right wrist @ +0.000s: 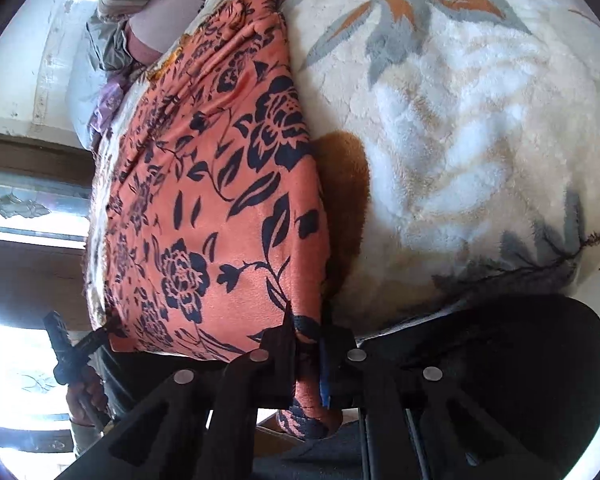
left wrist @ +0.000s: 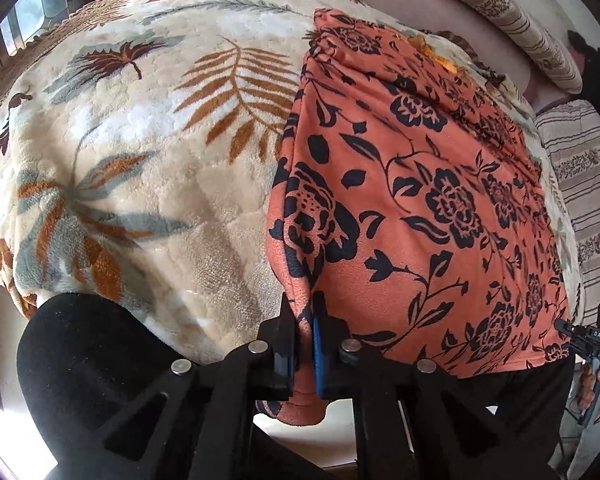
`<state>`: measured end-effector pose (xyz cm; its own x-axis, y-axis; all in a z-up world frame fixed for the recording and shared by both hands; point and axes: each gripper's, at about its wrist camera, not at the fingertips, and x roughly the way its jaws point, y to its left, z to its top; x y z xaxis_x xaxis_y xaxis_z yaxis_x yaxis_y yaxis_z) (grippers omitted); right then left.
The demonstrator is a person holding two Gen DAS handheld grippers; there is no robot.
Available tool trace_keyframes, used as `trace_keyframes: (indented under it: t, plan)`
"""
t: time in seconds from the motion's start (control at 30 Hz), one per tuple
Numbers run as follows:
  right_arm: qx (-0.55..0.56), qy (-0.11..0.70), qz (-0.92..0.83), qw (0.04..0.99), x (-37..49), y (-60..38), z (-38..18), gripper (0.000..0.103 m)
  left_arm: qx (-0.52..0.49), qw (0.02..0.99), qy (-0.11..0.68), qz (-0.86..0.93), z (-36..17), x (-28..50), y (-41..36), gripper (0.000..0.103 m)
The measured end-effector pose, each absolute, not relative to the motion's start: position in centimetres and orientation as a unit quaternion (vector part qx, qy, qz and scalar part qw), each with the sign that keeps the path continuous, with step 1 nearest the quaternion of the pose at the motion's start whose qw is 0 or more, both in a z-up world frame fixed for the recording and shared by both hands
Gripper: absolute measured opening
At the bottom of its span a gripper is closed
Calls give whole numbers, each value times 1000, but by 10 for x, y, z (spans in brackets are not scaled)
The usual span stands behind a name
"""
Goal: Fold small clothes
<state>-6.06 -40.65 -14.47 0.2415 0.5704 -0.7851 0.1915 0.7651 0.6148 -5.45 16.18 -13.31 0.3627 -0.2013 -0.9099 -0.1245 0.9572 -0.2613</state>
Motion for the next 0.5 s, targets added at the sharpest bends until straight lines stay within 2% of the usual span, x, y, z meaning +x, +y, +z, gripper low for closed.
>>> trace_keyframes:
  t: [0.07,0.1,0.17,0.2,0.23,0.27,0.37,0.4,0.43,0.5]
  plan:
    - [332,587,132,726,-63,-413,-139,8,-151,817,556,-30,-128,-57,165,8]
    - [334,585,126,729,-62,-415,-140,12,-147,816,559,-28,-129,-57,165,10]
    - [331,605,125,714,-59,-413,-151,12,-144,809,570,-23,-139,-57,166,13]
    - [329,609,125,711,-57,-411,-153,12,-143,801,581,-20,-146,-56,166,17]
    - [320,610,124,714,-55,-409,-153,12,-141,795,589,-15,-152,-55,165,31]
    - [314,613,125,714,-53,-407,-154,14,-145,794,590,-13,-155,-56,165,40]
    - [305,631,122,703,-48,-403,-164,16,-150,796,587,-18,-156,-54,162,44]
    - [301,633,124,702,-47,-402,-165,15,-141,795,589,-19,-156,-53,160,39]
    - [298,633,125,704,-46,-401,-164,15,-129,797,589,-22,-154,-53,158,8]
    - [312,619,134,708,-48,-407,-156,8,-142,801,581,-34,-145,-50,158,5]
